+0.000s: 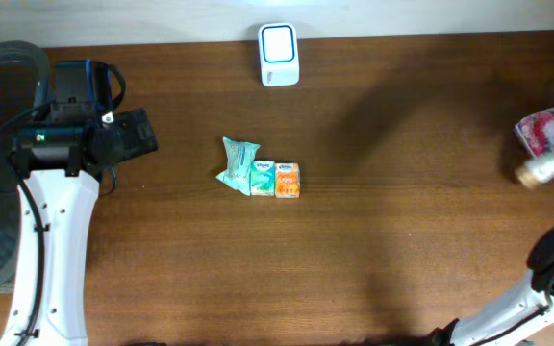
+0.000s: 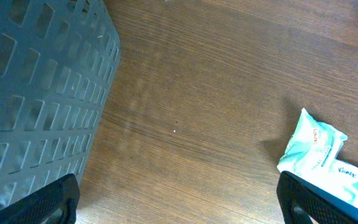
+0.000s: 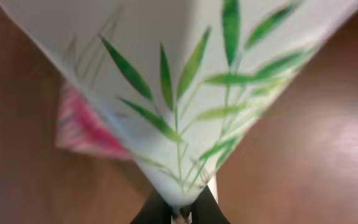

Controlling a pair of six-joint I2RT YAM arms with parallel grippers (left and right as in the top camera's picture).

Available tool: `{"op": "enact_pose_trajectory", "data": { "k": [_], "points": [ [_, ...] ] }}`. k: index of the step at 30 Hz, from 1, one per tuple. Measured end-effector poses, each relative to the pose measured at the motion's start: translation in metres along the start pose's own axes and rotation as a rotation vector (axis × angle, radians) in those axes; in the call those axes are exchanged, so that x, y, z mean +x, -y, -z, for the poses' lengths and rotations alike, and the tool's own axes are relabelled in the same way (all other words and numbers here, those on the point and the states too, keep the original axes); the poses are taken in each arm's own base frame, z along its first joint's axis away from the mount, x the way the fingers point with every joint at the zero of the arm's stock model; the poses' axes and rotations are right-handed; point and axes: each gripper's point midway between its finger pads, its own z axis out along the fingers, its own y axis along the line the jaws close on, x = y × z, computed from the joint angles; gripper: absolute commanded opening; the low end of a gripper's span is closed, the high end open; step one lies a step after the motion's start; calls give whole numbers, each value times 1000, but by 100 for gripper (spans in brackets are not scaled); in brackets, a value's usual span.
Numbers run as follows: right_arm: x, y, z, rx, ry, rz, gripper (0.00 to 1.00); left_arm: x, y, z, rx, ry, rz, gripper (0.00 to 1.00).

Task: Scan the item barcode
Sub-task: 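Carry the white tube to the right table edge and release, then reach the right gripper to the orange Kleenex pack and grasp it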

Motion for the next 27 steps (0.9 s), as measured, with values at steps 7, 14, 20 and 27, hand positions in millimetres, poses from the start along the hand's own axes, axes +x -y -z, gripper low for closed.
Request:
{"op": "enact_pose_trajectory", "data": {
  "k": [7,14,20,27],
  "points": [
    [-19,69,-31,86,-7,-112,4,0,0,0,0,0,0,99],
    [7,37,-58,-100,-144,-64,49,0,0,0,0,0,0,99],
    [76,-69,53,-675,-414,148,66,0,0,0,0,0,0,99],
    [347,-199,101,-834,-691,1032,68,0,0,0,-1,-1,0,99]
  ]
}}
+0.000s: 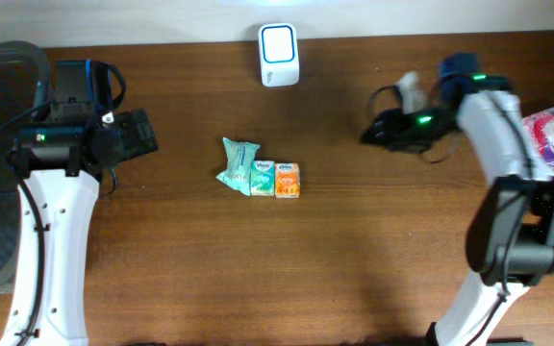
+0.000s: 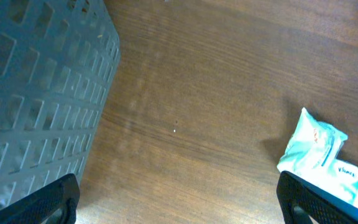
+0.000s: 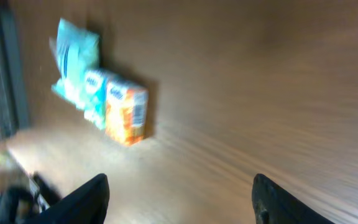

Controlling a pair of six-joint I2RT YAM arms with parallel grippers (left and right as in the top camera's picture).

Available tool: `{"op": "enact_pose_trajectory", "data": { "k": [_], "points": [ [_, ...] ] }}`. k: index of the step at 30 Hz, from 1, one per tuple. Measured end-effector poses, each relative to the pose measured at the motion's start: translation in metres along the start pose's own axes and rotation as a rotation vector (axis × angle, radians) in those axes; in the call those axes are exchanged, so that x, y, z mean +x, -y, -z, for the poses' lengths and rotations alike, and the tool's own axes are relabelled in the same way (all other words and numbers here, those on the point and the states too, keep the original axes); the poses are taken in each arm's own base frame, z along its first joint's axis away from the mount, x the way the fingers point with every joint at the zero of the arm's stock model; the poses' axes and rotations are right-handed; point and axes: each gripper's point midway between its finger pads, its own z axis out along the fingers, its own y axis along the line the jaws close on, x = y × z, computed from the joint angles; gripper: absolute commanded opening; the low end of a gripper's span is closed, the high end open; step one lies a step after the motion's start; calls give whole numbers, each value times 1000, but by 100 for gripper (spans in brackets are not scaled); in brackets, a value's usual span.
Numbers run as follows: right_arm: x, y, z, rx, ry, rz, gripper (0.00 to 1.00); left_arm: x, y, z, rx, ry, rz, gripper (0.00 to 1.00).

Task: Scan the item barcode
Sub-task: 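Reach the right gripper to the orange Kleenex pack and grasp it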

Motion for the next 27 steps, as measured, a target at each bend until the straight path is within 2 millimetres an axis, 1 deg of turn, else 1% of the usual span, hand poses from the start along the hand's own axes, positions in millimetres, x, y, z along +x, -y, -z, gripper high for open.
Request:
{"op": "enact_pose_trajectory", "data": {
  "k": [1,2,3,4,6,7,8,10,11,13,15,18,19,21,22,23,24,25,26,27],
  "points": [
    [-2,-17,-33,-4,10,51,62,0,0,0,0,0,0,99],
    [11,-31,-60,-14,-34,56,62,0,0,0,0,0,0,99],
    [20,-47,-89,-28,-46,58,61,0,0,0,0,1,0,99],
    [28,-54,-103,-34,-58,46,60,-1,0,0,1,2,0,99],
    [36,-68,-123,-46,-64,65,51,0,0,0,0,2,0,99],
    [42,-75,-133,-30,-72,51,49,0,0,0,0,1,0,99],
    [47,-77,-140,4,-80,27,49,0,0,0,1,1,0,99],
    [49,-71,-145,77,-71,-5,50,0,0,0,1,2,0,99],
    [48,-66,-145,105,-63,-18,54,0,0,0,0,1,0,99],
    [50,-56,-145,158,-58,-29,54,0,0,0,0,2,0,99],
    [51,-50,-147,173,-50,-28,54,0,0,0,0,2,0,99],
    [47,-51,-149,161,-30,-15,53,0,0,0,0,2,0,99],
    [44,-55,-150,139,-18,-6,36,0,0,0,0,2,0,99],
    [43,-58,-152,115,-13,-5,36,0,0,0,1,2,0,99],
    [48,-55,-154,119,-22,-19,36,0,0,0,0,2,0,99],
    [49,-53,-155,121,-22,-26,31,0,0,0,1,2,0,99],
    [50,-53,-155,122,-23,-28,22,-1,0,0,1,2,0,99],
    [53,-51,-155,132,-33,-39,21,0,0,0,1,2,0,99],
    [60,-43,-152,169,-59,-68,21,0,0,0,0,2,0,99],
    [63,-39,-149,182,-72,-84,21,0,0,0,0,2,0,99]
  ]
}}
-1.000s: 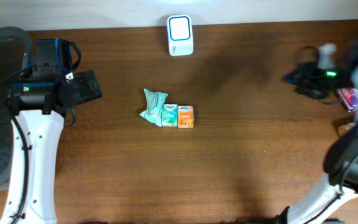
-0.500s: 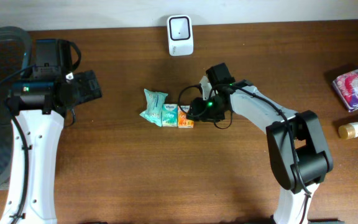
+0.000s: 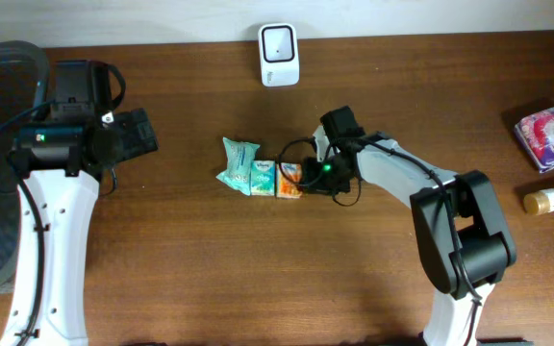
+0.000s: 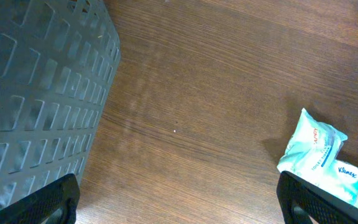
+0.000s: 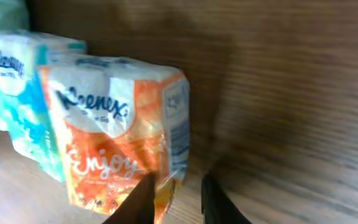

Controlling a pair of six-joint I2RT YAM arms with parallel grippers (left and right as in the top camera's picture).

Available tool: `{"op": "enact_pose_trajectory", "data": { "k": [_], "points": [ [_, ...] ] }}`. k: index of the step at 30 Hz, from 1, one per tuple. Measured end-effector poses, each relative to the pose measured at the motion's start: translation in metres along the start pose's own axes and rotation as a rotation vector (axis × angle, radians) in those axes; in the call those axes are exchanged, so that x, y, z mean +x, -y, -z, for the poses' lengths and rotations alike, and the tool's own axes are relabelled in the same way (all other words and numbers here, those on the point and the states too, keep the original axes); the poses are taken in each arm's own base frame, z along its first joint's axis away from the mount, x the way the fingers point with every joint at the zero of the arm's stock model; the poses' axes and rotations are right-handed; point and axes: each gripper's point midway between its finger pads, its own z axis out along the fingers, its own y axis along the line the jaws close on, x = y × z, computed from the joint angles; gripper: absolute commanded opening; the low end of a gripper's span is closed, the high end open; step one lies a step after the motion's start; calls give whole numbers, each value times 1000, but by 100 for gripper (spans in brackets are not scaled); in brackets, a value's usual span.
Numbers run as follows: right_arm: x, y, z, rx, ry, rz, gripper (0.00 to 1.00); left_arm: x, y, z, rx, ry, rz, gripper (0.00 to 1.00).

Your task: Scan the item barcode

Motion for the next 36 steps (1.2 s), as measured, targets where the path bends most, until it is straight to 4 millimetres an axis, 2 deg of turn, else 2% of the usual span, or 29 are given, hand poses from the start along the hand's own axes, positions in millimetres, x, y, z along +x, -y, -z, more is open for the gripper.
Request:
{"op": "enact_pose_trajectory", "data": {
  "k": [1,3,4,5,6,8,9,11,12,13,15,16,18,21,23,24,25,27,29,31,32,35,36],
  "points": [
    [4,7,5,29,-20,-25,21,0,0,0,0,0,0,99],
    [8,48,27,149,-48,-120,26,0,0,0,0,-1,0,99],
    [6,74,50,230,-55,-159,30,0,0,0,0,0,0,99],
    [-1,76,62,245,-34,-153,31,0,0,0,0,0,0,99],
    [-8,66,73,232,-16,-122,33,0,0,0,0,0,0,99],
    [-29,23,85,150,62,22,33,0,0,0,0,0,0,99],
    [-33,7,81,128,83,74,33,0,0,0,0,1,0,99],
    [-32,-38,64,77,111,207,33,0,0,0,0,0,0,99],
    [-30,-53,56,72,121,247,33,0,0,0,0,0,0,99],
    [-25,-59,40,117,112,256,33,0,0,0,0,0,0,99],
    [-16,-53,18,176,77,245,32,0,0,0,0,0,0,99],
    [-11,-39,-2,217,36,210,32,0,0,0,0,0,0,99],
    [-6,-25,-9,267,11,181,29,0,0,0,0,0,0,99],
    [3,8,12,436,-36,115,28,0,0,0,0,0,0,99],
    [5,51,44,586,-80,33,35,0,0,0,0,0,0,99],
    [4,62,62,629,-97,0,41,0,0,0,0,0,0,99],
    [-3,61,73,644,-87,-4,43,0,0,0,0,-2,0,99],
    [-19,32,87,607,-55,86,45,0,0,0,0,-2,0,99],
    [-14,1,74,578,-60,203,44,0,0,0,0,0,0,99],
    [-8,-13,58,605,-41,292,44,0,0,0,0,0,0,99],
    [-3,-10,50,634,-35,318,43,0,0,0,0,0,0,99],
    [15,26,31,740,-64,339,43,0,0,0,0,0,0,99],
    [14,31,29,758,-49,343,38,0,0,0,0,0,0,99]
  ]
}}
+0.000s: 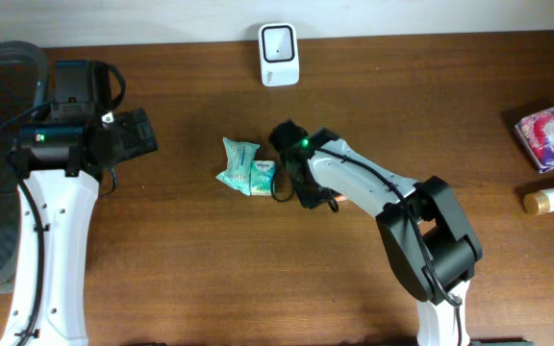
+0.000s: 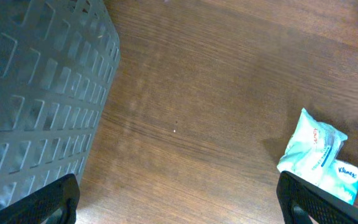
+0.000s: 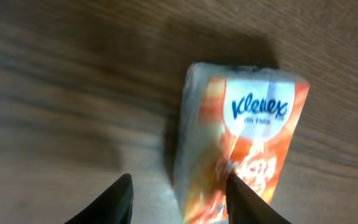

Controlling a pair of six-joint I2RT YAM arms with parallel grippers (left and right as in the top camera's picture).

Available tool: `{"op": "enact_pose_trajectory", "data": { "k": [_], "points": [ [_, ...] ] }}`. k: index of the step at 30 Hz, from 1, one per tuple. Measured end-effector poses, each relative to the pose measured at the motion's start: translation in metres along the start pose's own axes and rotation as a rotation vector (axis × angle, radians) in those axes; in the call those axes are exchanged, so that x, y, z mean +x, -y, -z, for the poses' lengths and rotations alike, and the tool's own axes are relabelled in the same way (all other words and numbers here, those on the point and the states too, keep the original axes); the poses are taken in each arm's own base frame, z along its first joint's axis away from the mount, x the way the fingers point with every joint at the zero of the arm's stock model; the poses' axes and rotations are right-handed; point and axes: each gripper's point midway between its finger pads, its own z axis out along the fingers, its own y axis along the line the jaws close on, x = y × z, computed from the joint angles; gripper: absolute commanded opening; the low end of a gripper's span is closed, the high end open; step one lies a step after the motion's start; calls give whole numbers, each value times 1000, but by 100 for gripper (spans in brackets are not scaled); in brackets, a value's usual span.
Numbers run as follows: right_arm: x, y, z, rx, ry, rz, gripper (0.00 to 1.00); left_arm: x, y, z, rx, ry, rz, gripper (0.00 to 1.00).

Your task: Scan the item barcode

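The orange Kleenex pack (image 3: 244, 140) lies on the wooden table right in front of my right gripper (image 3: 179, 199). The gripper is open. Its left finger is apart from the pack's pale side and its right finger overlaps the orange face. In the overhead view my right gripper (image 1: 308, 195) covers the pack, just right of the teal Kleenex pack (image 1: 263, 176). The white scanner (image 1: 279, 41) stands at the table's back edge. My left gripper (image 2: 179, 202) is open and holds nothing. It hovers at the left beside the basket.
A crumpled teal packet (image 1: 239, 159) touches the teal Kleenex pack. A grey mesh basket (image 2: 36, 93) stands at the far left. A pink pack (image 1: 549, 125) and a white tube (image 1: 551, 197) lie at the right edge.
My right gripper has moved from just right of the orange pack to over it, and its fingers stand wider apart. The pack no longer shows in the overhead view. The left arm is unchanged.
My right gripper was at the far right, shut on the leaf-printed white tube beside the pink pack. Then it was open at mid-table, facing the three packs. Then it was close to the orange pack, with the tube lying at the right. Now it is over that pack.
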Motion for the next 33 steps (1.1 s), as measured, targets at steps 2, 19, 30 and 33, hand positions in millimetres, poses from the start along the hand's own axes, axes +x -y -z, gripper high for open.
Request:
{"op": "enact_pose_trajectory", "data": {
  "k": [2,19,30,33],
  "points": [
    [4,5,-10,42,9,7,4,0,0,0,0,0,0,99],
    [7,20,19,-1135,-89,-342,32,0,0,0,0,0,0,99],
    [1,28,-1,-675,-105,-170,39,0,0,0,0,-1,0,99],
    [0,24,-15,-630,-84,-177,4,0,0,0,0,0,0,99]
  ]
}}
